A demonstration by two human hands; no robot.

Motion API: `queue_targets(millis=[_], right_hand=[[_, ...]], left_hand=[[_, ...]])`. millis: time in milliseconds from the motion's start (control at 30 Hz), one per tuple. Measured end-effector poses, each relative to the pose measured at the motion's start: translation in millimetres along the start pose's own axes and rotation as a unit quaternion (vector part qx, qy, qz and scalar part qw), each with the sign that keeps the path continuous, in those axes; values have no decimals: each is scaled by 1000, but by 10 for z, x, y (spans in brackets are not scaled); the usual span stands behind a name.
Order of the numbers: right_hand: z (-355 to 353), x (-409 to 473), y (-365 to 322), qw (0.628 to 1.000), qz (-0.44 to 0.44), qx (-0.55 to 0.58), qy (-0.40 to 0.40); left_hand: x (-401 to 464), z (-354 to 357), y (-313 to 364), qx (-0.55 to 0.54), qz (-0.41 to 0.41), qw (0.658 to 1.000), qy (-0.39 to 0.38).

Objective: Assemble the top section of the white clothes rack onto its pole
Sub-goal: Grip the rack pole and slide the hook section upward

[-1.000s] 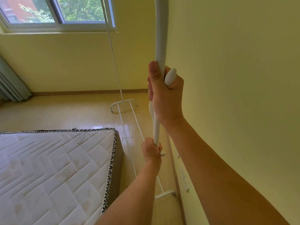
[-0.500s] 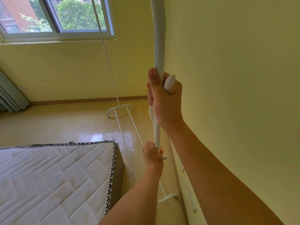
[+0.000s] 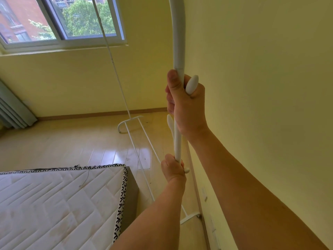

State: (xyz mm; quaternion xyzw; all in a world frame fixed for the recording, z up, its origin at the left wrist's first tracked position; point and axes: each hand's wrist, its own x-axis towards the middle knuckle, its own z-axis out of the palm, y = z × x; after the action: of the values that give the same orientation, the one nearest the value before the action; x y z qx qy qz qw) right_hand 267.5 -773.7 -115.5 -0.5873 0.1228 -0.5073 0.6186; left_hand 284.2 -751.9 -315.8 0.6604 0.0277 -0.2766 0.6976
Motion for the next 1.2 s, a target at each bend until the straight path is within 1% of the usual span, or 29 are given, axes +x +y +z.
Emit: queue_targets(millis=[200,400,667,967,1200], right_hand=[[-90,327,142,1000,2,10,0],[-61,495,266,1000,-8,13,-6],[254,769,503,999,-4,25,-35],[336,1160,700,996,-4,45,-80],[480,1549,935,992,22,73,-97]], left_hand=[[234,249,45,-5,5,1000,14],[398,338,79,-3,23,999,28],[789,302,263,-9,38,998,47],[1167,445,427,-6,42,997,67],[1610,541,628,-6,38,997,70]])
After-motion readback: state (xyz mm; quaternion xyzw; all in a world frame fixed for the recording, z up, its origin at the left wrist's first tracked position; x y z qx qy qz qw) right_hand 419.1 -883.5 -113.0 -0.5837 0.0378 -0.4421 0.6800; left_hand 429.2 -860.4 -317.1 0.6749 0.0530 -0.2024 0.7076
